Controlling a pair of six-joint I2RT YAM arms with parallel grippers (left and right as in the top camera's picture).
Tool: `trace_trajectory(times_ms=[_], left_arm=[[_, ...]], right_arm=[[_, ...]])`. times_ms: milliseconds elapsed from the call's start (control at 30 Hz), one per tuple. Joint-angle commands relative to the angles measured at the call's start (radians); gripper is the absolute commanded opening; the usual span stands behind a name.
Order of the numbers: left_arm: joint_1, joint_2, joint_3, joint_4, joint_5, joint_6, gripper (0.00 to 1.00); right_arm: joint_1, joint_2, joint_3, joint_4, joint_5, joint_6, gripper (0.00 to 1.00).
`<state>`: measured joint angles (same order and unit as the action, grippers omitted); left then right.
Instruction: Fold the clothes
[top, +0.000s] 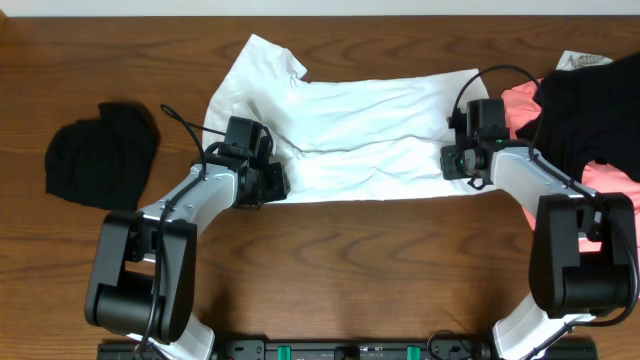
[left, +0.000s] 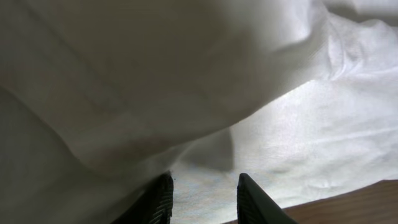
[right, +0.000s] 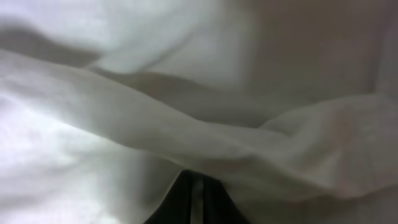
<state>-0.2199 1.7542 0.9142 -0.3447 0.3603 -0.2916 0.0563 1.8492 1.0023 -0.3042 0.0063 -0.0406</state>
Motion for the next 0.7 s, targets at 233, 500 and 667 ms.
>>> trace_trajectory(times_ms=[233, 500, 667], left_arm=[[-0.002, 0.02, -0.013, -0.018, -0.006, 0.005, 0.35], [-0.002, 0.02, -0.013, -0.018, -0.006, 0.005, 0.35], [-0.002, 0.02, -0.013, -0.018, -0.006, 0.005, 0.35]], right_arm=[[0.002, 0.049, -0.005, 0.152, 0.024, 0.002, 0.13], [-0.005, 0.049, -0.005, 0.129, 0.126, 0.002, 0.15], [-0.037, 0.049, -0.005, 0.048, 0.155, 0.004, 0.15]])
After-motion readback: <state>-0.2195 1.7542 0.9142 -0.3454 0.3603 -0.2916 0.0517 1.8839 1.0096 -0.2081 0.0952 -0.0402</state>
